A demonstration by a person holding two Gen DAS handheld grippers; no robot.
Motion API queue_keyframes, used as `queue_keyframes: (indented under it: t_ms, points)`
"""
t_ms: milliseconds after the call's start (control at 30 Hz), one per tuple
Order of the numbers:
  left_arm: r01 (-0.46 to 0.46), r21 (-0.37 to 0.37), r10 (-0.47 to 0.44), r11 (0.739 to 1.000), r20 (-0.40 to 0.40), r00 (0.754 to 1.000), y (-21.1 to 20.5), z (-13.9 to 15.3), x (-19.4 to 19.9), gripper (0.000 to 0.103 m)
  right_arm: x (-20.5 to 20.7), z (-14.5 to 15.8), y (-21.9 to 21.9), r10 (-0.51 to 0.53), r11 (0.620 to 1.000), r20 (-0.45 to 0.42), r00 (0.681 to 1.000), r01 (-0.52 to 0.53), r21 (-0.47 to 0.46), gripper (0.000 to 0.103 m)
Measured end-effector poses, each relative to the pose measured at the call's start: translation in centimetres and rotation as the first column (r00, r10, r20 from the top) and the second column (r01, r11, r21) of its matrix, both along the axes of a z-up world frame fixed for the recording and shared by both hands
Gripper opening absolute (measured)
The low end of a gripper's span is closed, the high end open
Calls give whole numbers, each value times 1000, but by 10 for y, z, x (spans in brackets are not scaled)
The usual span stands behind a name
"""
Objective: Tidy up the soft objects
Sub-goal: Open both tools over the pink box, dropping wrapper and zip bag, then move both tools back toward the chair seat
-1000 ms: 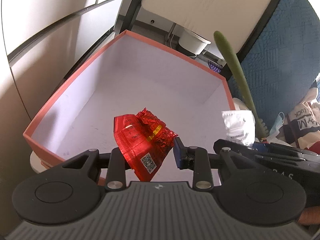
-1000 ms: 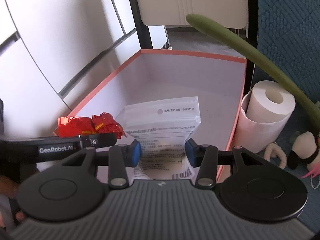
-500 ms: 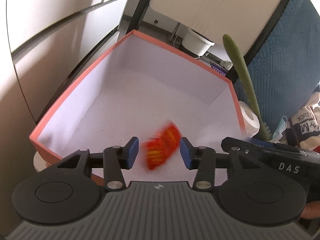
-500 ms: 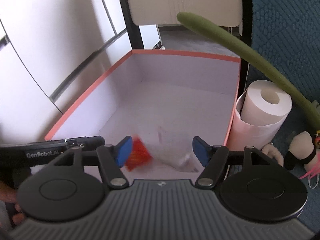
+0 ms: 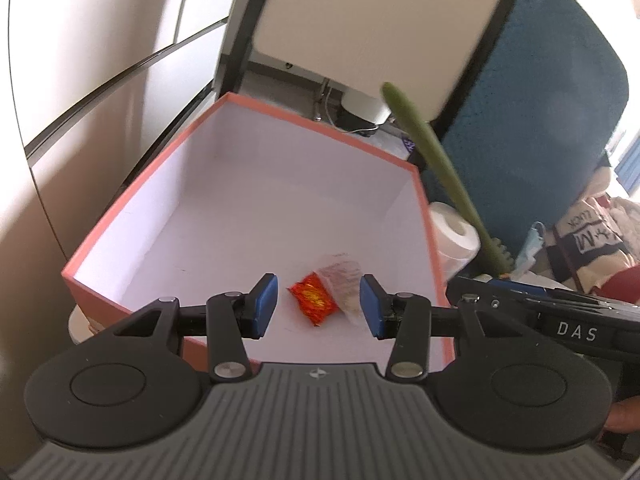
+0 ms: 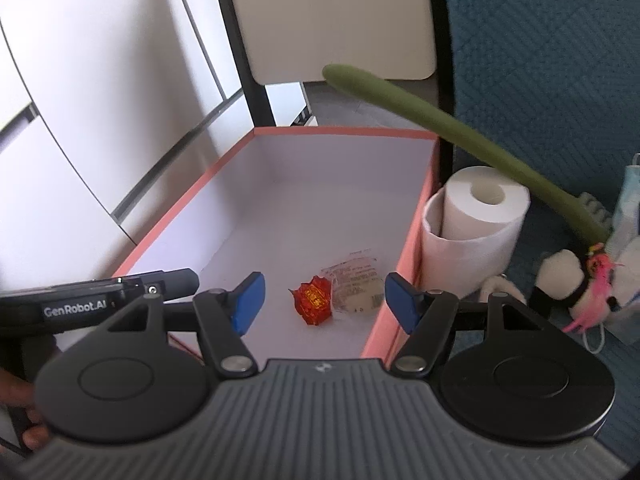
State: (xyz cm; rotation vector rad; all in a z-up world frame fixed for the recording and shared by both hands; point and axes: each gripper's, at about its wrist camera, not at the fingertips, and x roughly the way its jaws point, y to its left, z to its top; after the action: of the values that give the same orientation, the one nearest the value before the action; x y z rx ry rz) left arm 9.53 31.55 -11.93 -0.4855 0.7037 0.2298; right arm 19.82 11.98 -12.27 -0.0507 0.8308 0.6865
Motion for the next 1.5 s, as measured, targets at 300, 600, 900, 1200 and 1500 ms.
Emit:
queue_keyframes:
  t_ms: [300,600,900,1200,1500]
  points:
    - [57,17,-57,998,33,998,-51,18,-15,51,-22,17,-47,-45,999,30,999,45,16,69]
    - [128,21,-129,991,46,991,-108,29,-19,51,-43,24,-96,-111,994,49,993,110,27,69]
    - [201,32,-202,979,45,978,-153,30,-20,51,-57,18,-144,-179,984,65,982,178,19,69]
    - [268,41,-270,962,41,962,-191,21,-9,51,-62,12,-185,-253,967,71,965,253,22,69]
    - [339,31,-340,940,34,940,-228,12,7,51,-65,4,-222,-323,946,68,944,323,13,69]
